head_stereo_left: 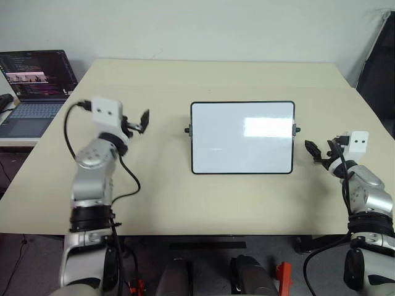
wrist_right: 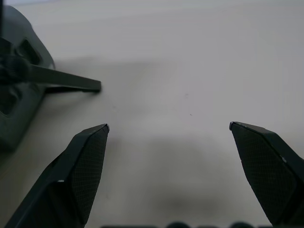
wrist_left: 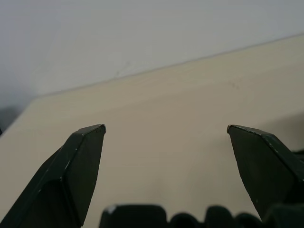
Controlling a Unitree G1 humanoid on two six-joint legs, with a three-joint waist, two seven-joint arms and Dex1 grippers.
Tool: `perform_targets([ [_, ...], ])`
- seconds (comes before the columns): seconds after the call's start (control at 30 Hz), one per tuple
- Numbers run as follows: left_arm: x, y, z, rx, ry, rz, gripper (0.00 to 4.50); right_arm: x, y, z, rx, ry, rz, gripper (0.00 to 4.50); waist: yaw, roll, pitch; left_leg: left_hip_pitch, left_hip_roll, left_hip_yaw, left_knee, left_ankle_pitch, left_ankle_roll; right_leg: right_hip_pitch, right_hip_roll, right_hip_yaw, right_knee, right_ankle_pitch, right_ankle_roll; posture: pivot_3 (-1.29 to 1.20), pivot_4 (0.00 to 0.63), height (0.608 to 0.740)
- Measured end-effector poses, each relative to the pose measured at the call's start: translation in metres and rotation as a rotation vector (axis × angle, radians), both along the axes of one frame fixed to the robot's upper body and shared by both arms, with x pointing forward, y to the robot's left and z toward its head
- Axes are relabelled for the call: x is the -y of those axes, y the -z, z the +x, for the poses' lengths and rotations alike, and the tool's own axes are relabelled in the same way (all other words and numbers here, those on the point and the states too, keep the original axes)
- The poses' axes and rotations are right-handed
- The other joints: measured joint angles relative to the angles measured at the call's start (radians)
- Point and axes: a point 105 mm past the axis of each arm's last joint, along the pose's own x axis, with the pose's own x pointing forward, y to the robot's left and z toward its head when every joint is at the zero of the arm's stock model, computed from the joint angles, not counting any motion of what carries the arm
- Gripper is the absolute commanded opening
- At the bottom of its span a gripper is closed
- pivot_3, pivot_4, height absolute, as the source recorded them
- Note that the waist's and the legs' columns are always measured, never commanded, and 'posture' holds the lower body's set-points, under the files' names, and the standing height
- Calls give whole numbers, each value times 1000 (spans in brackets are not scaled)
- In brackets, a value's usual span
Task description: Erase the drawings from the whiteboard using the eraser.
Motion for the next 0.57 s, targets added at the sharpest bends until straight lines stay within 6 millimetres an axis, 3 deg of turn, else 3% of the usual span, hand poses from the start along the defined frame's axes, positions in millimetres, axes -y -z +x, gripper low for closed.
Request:
perform_targets([
  [0.3,14,50,-1,-55,-39,31,4500,-11,7,3,29,18,3,4457,-7,0,0,1,1,1,-1,0,0,0,2,1,1,0,0,0,150,740],
  [0.57,30,69,1,-85,-26,-16,4500,-7,8,6,53,63,-31,4457,-6,0,0,1,1,1,-1,0,0,0,2,1,1,0,0,0,150,740],
])
